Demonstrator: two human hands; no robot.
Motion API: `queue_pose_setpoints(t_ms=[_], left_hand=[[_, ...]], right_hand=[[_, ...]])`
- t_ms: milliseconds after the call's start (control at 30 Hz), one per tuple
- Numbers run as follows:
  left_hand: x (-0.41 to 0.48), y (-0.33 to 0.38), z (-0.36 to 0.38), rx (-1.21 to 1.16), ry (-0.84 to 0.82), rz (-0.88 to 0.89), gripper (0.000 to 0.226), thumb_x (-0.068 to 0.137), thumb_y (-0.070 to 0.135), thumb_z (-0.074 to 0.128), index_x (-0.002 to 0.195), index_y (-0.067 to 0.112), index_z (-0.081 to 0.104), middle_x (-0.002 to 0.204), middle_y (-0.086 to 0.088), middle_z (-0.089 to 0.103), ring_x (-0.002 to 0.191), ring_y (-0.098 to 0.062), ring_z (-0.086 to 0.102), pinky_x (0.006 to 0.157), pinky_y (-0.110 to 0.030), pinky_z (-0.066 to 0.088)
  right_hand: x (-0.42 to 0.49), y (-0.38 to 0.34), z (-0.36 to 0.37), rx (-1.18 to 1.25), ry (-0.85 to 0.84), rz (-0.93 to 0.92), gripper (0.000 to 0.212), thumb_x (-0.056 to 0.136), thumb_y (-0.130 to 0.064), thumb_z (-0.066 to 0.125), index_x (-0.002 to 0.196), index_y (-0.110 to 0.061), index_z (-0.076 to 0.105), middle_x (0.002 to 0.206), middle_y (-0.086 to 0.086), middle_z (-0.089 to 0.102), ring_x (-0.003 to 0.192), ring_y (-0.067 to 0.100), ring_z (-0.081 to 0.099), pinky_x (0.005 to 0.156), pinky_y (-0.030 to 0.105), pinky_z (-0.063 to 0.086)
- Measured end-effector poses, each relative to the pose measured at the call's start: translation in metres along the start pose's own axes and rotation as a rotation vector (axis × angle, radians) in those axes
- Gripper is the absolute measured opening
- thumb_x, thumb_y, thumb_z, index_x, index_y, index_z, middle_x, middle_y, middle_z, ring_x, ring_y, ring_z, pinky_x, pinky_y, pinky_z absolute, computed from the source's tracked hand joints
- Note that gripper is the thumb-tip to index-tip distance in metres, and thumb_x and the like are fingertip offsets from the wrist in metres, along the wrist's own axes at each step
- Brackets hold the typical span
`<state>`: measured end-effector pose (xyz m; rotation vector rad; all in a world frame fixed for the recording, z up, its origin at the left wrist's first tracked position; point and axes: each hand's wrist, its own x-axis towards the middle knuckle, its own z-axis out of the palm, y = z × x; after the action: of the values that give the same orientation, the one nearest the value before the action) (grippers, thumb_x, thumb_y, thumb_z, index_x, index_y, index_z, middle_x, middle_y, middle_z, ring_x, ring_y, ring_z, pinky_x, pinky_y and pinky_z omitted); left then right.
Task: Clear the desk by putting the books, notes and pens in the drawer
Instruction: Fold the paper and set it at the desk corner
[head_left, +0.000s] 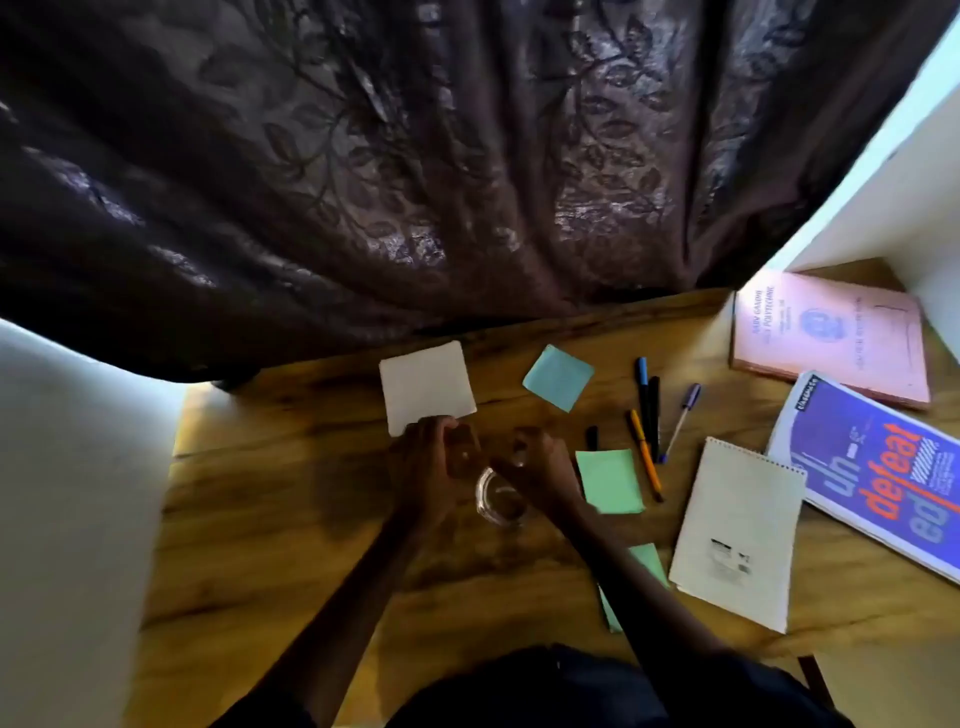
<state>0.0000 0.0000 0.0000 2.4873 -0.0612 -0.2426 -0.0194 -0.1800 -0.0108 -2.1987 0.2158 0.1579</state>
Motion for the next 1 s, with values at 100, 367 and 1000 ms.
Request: queue_pose_setpoints(t_ms=[100,367,1000], left_hand=[[0.019,-0.026,-0.014,0.148,0.029,0.112,0.083,0.073,0.049,0.082,0.141,0.02,0.044,0.146,-0.006,0.045,0.135,-0.026,0.043,0.109,-0.05,0.045],[0.031,-0.064,-0.012,0.198,-0.22,0.015,0.065,0.091,0.03,0.07,0.148,0.02,0.042,0.154,-0.007,0.041,0.144,-0.029,0.035,0.12,-0.045,0.028],[0.016,-0.054,-0.001,0.073,-0.367,0.329,0.056,0.079,0.007,0.08,0.127,0.029,0.063,0.133,0.006,0.059,0.13,-0.014,0.048,0.111,-0.03,0.041]], right_hand=[[0.026,-0.011,0.023,-0.097,-0.143,0.02,0.066,0.077,-0.057,0.064,0.13,-0.018,0.057,0.128,0.003,0.063,0.113,0.02,0.061,0.092,0.033,0.052],[0.044,-0.022,0.047,-0.203,-0.207,-0.068,0.052,0.083,-0.021,0.068,0.134,-0.021,0.056,0.129,0.002,0.065,0.116,0.021,0.063,0.092,0.022,0.048],[-0.034,0.021,0.025,-0.23,-0.18,-0.033,0.06,0.073,-0.003,0.079,0.128,-0.012,0.058,0.112,0.007,0.074,0.102,0.023,0.071,0.079,0.042,0.059]])
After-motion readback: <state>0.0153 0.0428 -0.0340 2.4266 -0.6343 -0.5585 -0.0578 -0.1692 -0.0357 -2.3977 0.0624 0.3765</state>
